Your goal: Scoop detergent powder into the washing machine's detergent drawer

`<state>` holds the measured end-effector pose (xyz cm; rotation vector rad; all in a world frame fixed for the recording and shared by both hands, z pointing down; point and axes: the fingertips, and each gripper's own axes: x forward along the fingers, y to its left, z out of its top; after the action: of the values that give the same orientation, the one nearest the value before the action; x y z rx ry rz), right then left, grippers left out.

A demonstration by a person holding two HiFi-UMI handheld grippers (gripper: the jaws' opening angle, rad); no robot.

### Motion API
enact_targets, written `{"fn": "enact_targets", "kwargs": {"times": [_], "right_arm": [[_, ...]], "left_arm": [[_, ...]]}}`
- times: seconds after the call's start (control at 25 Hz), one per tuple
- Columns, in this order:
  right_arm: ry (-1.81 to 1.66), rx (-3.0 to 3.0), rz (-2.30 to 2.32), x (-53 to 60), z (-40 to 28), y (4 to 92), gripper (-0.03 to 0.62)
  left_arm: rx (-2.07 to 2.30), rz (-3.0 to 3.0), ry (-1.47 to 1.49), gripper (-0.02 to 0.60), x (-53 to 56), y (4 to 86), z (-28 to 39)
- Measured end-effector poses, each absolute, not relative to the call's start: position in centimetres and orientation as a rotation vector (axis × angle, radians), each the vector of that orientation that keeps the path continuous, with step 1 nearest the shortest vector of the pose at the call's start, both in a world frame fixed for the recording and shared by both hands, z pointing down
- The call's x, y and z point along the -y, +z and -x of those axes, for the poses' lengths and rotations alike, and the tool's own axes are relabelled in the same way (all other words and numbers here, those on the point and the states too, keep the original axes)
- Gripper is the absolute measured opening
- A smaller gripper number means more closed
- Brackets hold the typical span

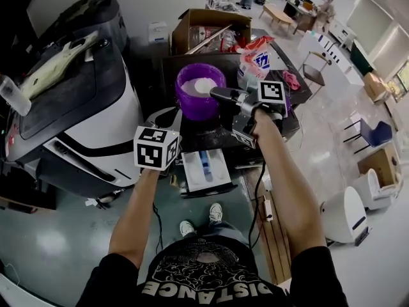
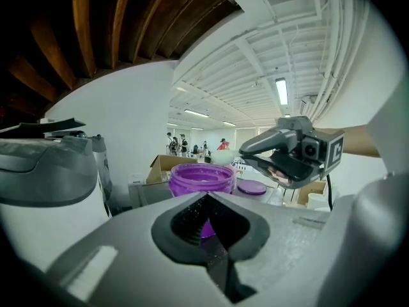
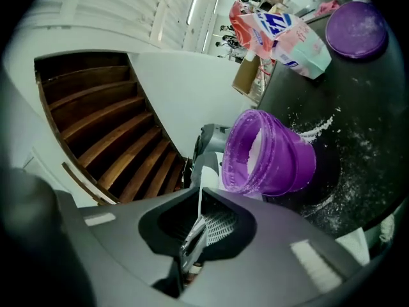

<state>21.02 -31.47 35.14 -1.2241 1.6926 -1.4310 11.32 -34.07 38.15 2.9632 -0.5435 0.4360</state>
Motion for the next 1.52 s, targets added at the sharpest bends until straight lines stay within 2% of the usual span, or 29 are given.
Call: {"fn": "enact_targets", "kwargs": {"times": [0.6, 1.52], "right_arm": [[-1.392, -1.736, 1.109, 27.1, -18.7, 36.8, 0.038], [-1.633, -2.009, 0.832, 20.0, -13.9, 43.6, 0.038]], "left_arm": [[0.648, -2.940, 0.436, 0.000, 32.3, 39.2, -10.2], [1.121, -2.754, 0.512, 0.000, 23.1, 42.2, -4.0]]}}
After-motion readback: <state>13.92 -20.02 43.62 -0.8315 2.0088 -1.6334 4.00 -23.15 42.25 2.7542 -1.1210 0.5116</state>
